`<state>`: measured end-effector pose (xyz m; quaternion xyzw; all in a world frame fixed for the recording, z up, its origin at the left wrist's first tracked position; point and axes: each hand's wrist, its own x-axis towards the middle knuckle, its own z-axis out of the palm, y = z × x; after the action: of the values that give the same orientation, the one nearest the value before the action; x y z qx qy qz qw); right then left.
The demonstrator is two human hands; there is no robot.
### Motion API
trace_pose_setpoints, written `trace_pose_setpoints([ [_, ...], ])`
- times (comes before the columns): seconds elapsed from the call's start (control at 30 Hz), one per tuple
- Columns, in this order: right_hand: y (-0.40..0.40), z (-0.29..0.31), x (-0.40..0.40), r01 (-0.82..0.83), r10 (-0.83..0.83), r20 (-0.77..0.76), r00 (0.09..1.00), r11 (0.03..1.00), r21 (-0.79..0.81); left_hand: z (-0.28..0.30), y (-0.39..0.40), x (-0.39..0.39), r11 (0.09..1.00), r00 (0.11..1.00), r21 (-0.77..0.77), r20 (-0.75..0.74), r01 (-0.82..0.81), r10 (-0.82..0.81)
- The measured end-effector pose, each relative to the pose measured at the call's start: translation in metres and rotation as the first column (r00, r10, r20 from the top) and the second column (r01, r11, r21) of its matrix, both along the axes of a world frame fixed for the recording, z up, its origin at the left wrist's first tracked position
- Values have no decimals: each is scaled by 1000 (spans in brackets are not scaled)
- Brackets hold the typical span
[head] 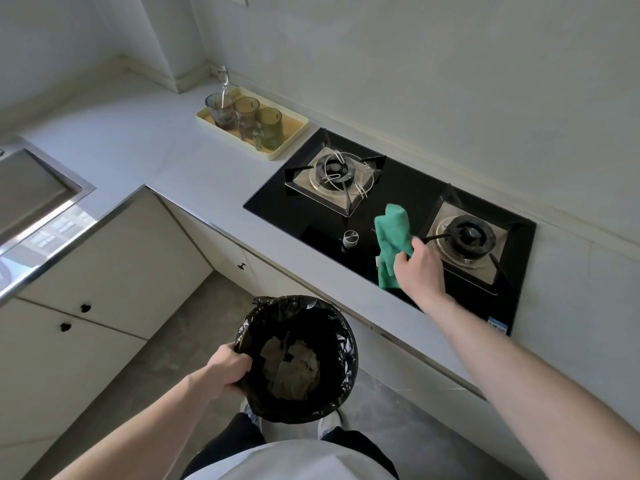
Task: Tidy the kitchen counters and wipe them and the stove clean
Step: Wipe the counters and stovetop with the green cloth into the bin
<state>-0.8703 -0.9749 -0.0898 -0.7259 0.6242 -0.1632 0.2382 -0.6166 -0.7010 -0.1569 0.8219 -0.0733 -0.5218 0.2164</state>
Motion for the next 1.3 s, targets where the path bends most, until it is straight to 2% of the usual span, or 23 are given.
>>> trace_pose_setpoints([
  [0.07,-19,5,22,-48,49,-81,995,999,21,3,3,4,1000,1000,-1,6,-10,10],
  [0.17,-35,1,49,-109,135,-187,973,984,143,6,6,11,1000,1000,8,31,-7,7],
  [0.3,-29,-24,74,-105,206,-280,938,936,337,6,12,20,1000,999,22,49,-14,13],
  [0.37,-14,-37,81,-81,202,-300,932,925,371,9,14,21,1000,998,13,57,-29,28],
  [0.6,28,-51,65,-121,242,-333,911,931,346,6,14,25,999,999,10,39,-33,32],
  [0.8,67,-58,20,-171,274,-270,923,921,351,1,5,16,999,999,16,16,50,-50],
  [0.87,72,-52,1,-171,239,-199,950,936,309,-4,2,13,997,998,21,8,69,-69],
  [1.0,65,-30,-41,-108,122,-102,987,986,129,-9,2,6,997,998,30,17,65,-65],
  [1.2,36,-15,-99,85,-85,-90,992,996,0,-27,6,3,997,999,60,18,44,-45],
  [1.3,27,-23,-112,133,-121,-160,980,989,61,-32,6,2,997,999,67,23,45,-46],
])
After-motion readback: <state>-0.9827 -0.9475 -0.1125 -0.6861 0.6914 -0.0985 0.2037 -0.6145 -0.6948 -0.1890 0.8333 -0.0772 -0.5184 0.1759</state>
